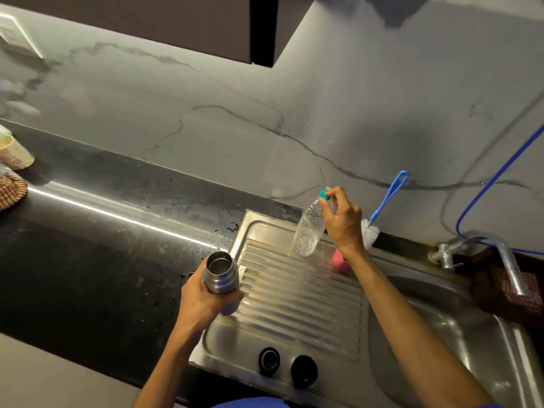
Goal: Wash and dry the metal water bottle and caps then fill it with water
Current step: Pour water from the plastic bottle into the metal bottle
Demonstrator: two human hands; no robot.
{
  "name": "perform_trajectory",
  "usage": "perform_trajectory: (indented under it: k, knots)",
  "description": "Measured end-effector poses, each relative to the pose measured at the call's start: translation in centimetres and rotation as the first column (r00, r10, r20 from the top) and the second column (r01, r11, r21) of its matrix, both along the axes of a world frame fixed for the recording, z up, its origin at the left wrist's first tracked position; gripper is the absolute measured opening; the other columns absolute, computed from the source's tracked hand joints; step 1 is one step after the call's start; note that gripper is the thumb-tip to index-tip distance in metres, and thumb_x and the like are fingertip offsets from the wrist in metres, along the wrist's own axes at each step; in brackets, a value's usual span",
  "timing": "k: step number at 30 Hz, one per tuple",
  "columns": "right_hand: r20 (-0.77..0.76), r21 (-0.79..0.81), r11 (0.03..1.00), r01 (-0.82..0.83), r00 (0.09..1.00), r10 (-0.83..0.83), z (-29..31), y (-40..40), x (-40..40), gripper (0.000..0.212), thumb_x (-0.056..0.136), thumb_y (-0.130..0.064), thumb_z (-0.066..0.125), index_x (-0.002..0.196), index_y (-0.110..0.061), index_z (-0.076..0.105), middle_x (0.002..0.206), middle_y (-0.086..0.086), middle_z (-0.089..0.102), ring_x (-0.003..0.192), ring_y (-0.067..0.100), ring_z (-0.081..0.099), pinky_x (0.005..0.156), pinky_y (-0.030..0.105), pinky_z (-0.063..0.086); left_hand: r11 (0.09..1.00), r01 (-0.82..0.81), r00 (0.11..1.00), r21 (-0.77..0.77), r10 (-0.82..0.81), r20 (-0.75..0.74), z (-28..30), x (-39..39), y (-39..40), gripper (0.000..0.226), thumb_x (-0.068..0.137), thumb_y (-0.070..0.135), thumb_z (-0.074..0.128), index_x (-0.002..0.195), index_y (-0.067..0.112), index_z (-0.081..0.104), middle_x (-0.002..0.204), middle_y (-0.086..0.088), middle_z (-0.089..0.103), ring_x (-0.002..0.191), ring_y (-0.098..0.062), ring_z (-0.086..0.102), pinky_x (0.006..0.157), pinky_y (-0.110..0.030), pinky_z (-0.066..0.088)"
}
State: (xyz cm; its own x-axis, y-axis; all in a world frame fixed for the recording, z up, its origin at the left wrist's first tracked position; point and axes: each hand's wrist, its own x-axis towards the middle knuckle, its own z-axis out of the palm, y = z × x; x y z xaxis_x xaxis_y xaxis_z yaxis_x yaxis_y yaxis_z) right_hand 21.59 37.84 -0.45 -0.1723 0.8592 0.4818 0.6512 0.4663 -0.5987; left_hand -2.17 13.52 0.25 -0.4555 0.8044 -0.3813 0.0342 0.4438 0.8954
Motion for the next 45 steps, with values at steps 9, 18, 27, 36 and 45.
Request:
perform_trajectory:
  k: [9,18,27,36,45]
  knots:
    - [-0.255,-0.084,0.996,0.026,0.966,-0.046,-0.5,0.1,0.2,0.02,0.092,-0.027,0.076,0.099,-0.009,0.072,0.088,-0.005,0.075,0.078,0.004,0.07,0.069,0.013,0.056,0.999,0.008,1.0,-0.043,-0.007,0.018,-0.3,0.2,-0.5,0.066,0.058,-0.002,0.096,0.105,0.03,0.062,0.106,0.001,0.07,0.099,-0.016,0.067,0.076,-0.026,0.05]
    - [-0.021,-0.05,0.999,0.016,1.0,-0.017,-0.5,-0.7,-0.4,0.027,0.095,-0.026,0.072,0.098,-0.007,0.053,0.076,-0.003,0.058,0.059,0.004,0.053,0.051,0.005,0.043,0.998,0.046,0.999,-0.038,-0.046,0.014,-0.3,0.6,-0.6,0.065,0.061,-0.002,0.096,0.103,0.032,0.061,0.103,0.006,0.07,0.096,-0.012,0.066,0.073,-0.021,0.047]
    - [0.114,0.043,0.995,-0.094,0.99,0.089,0.5,0.5,-0.6,0.037,0.087,-0.021,0.079,0.119,-0.004,0.071,0.094,0.011,0.077,0.079,0.02,0.072,0.072,0.022,0.058,0.999,0.03,0.999,-0.04,-0.029,0.02,-0.5,0.1,-0.9,0.064,0.06,-0.003,0.095,0.104,0.03,0.064,0.103,0.002,0.072,0.096,-0.015,0.068,0.073,-0.024,0.049]
    - [0.225,-0.159,0.987,-0.003,0.973,0.039,2.7,2.7,0.6,0.043,0.086,-0.028,0.08,0.124,-0.01,0.072,0.107,0.012,0.076,0.09,0.023,0.071,0.082,0.03,0.059,0.998,0.032,0.999,-0.058,-0.031,0.011,-0.7,0.2,-1.1,0.064,0.06,-0.004,0.095,0.102,0.033,0.064,0.099,0.002,0.073,0.094,-0.013,0.068,0.072,-0.024,0.049]
    - [0.169,-0.115,0.993,-0.013,0.985,0.033,1.5,0.8,-0.6,0.032,0.099,-0.032,0.065,0.125,-0.014,0.071,0.099,0.007,0.073,0.083,0.018,0.064,0.063,0.018,0.047,0.996,0.054,0.999,-0.074,-0.054,-0.002,-0.9,1.1,-1.2,0.063,0.06,-0.002,0.096,0.103,0.032,0.064,0.095,0.005,0.073,0.092,-0.011,0.068,0.072,-0.022,0.049]
